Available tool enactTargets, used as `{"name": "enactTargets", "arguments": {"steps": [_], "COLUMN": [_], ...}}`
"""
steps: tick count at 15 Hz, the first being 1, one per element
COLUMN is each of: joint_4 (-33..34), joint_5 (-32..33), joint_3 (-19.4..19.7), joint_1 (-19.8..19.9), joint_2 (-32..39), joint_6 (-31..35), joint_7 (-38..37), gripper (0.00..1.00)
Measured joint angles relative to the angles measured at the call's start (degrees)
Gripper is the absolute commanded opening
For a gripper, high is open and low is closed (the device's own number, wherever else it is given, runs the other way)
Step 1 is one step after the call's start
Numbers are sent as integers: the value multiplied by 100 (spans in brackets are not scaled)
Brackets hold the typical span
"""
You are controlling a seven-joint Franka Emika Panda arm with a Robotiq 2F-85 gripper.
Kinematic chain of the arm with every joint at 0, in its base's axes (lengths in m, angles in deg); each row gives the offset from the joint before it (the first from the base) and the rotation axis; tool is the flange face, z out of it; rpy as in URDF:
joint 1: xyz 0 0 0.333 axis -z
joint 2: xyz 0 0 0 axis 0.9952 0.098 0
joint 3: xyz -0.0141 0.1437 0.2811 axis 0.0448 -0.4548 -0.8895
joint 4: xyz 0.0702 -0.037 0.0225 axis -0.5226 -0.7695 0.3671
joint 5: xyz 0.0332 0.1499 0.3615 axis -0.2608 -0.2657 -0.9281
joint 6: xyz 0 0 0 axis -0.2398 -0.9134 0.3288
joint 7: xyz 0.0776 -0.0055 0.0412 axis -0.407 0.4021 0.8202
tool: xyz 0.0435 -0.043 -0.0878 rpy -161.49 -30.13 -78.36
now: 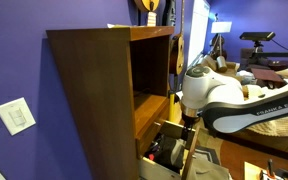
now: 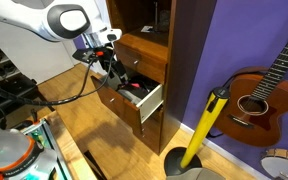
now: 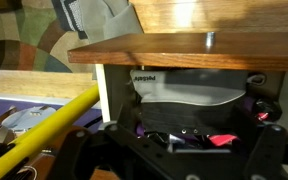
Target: Open the second the drawer from the top on the cabinet
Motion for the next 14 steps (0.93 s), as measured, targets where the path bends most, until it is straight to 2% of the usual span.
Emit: {"name": "enactTargets", "arguments": {"steps": [11,14], "joint_4": [79,82], "joint_5": [-51,-153], "joint_3": [26,105], "joint_1": [-5,-23], "joint_2": [145,354], "joint_6": [32,292], "joint_7": [15,118], "gripper": [100,100]}}
